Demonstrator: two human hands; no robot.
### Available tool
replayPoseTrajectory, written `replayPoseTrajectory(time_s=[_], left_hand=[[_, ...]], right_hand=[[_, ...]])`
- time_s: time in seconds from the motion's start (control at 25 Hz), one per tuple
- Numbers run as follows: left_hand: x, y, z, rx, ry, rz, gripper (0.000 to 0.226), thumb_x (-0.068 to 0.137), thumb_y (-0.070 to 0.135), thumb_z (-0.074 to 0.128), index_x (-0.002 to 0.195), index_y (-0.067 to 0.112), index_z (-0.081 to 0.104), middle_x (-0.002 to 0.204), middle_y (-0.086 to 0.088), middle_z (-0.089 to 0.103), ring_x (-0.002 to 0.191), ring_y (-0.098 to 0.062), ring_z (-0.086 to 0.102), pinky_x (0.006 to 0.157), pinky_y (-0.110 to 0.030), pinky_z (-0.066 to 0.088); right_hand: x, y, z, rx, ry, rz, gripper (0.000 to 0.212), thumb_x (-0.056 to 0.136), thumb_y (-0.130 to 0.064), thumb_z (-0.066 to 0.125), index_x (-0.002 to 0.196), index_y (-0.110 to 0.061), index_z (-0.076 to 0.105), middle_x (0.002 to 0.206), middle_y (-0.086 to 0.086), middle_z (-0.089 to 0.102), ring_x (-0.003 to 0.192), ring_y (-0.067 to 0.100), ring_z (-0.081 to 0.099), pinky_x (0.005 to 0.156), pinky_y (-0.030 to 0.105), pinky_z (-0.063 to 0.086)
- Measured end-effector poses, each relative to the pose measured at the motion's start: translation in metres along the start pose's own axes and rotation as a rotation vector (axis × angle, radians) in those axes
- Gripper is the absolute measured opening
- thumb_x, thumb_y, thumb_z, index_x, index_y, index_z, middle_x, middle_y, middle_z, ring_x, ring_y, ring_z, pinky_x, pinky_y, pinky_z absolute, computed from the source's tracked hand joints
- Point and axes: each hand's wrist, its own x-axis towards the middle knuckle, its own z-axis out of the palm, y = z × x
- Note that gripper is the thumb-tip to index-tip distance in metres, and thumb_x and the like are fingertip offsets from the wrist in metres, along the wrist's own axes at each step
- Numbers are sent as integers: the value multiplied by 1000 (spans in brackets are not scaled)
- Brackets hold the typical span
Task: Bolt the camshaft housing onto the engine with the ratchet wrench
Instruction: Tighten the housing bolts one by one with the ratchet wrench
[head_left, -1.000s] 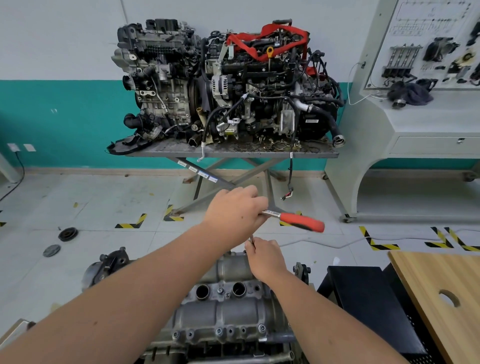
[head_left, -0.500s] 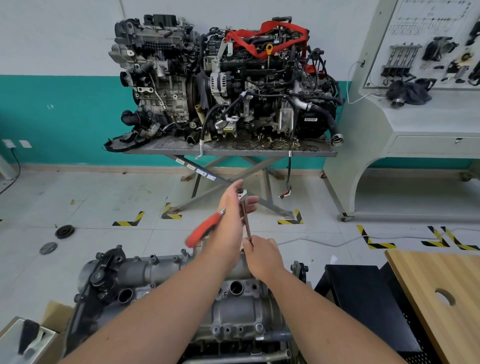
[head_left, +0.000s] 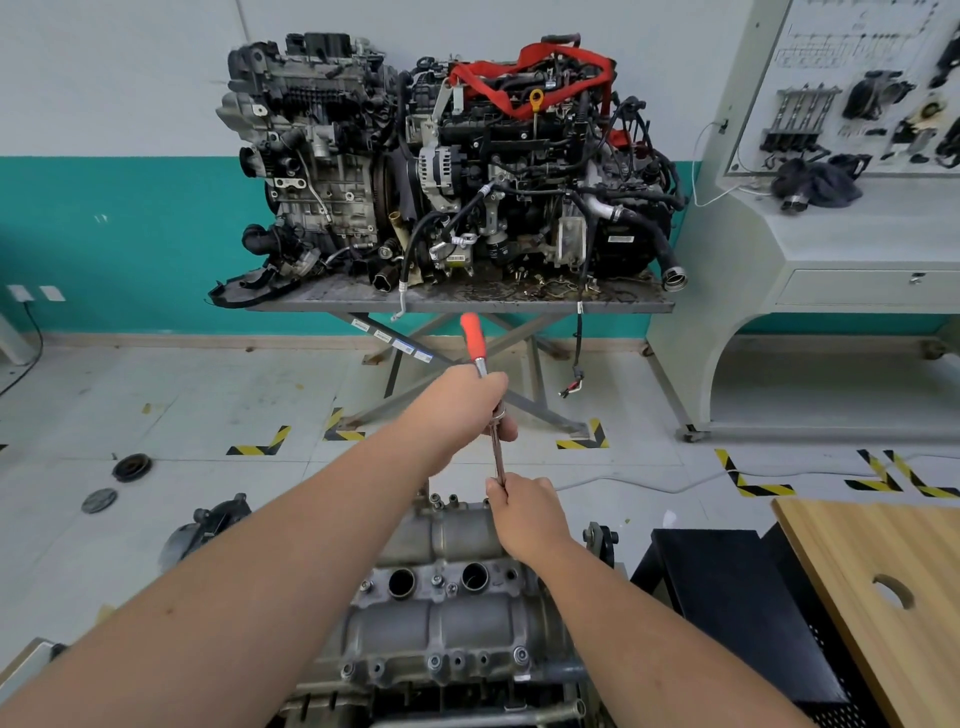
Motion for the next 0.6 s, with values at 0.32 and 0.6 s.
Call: replayPoseTrajectory(time_s=[0.32, 0.6], left_hand=[[-7, -2, 5, 1093, 109, 556, 28, 103, 44, 36, 87, 22, 43, 86, 6, 50, 74, -19, 54, 61, -33, 38], [-8, -52, 30, 545, 470, 861, 49, 88, 55, 52, 79, 9, 66, 107, -7, 60, 93, -24, 57, 74, -38, 47]], right_hand=[[-3, -1, -3, -14, -8, 2, 34, 106, -40, 26, 92, -21, 51, 85, 1, 57, 109, 25, 42, 79, 39, 40], [-3, -3, 1, 184, -7, 28, 31, 106, -27, 34, 113, -9, 57, 105, 8, 61, 83, 17, 47, 77, 28, 41]])
